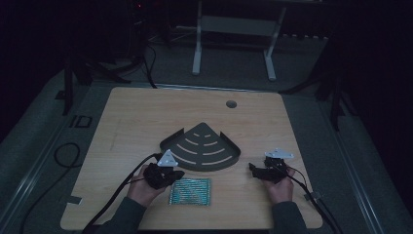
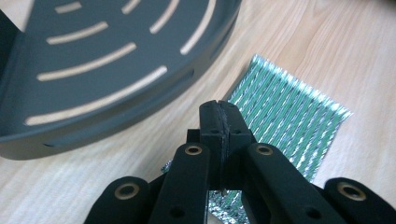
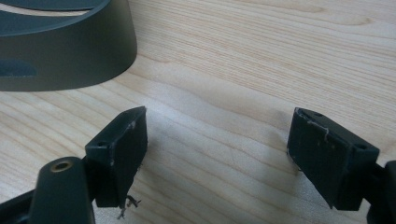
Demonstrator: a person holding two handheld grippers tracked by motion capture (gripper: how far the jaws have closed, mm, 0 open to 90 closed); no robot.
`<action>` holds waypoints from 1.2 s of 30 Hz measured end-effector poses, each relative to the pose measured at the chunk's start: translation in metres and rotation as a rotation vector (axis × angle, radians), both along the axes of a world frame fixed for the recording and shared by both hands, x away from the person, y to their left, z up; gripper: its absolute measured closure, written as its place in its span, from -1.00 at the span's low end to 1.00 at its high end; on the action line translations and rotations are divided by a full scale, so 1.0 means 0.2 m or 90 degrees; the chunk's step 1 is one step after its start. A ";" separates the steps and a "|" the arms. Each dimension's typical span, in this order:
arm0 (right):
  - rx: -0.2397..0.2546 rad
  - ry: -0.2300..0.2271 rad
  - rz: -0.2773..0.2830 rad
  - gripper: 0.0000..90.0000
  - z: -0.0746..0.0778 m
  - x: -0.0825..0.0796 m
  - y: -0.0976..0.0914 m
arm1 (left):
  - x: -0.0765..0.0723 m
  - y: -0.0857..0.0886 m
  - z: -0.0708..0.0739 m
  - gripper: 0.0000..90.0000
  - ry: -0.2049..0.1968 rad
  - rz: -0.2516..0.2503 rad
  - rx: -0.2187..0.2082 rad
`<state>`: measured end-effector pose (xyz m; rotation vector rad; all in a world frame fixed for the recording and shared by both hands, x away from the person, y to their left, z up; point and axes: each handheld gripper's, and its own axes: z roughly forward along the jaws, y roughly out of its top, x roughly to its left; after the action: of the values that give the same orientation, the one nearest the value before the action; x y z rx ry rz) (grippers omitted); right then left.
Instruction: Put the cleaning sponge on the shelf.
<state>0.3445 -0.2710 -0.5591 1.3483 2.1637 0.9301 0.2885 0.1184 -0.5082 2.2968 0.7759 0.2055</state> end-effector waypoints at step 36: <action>0.000 0.000 0.000 -0.56 0.00 0.00 0.00 | -0.02 0.29 -0.07 1.00 0.054 0.093 0.080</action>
<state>0.3445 -0.2710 -0.5591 1.3474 2.1637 0.9300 0.2841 0.1755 -0.5225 2.3799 1.0018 0.2296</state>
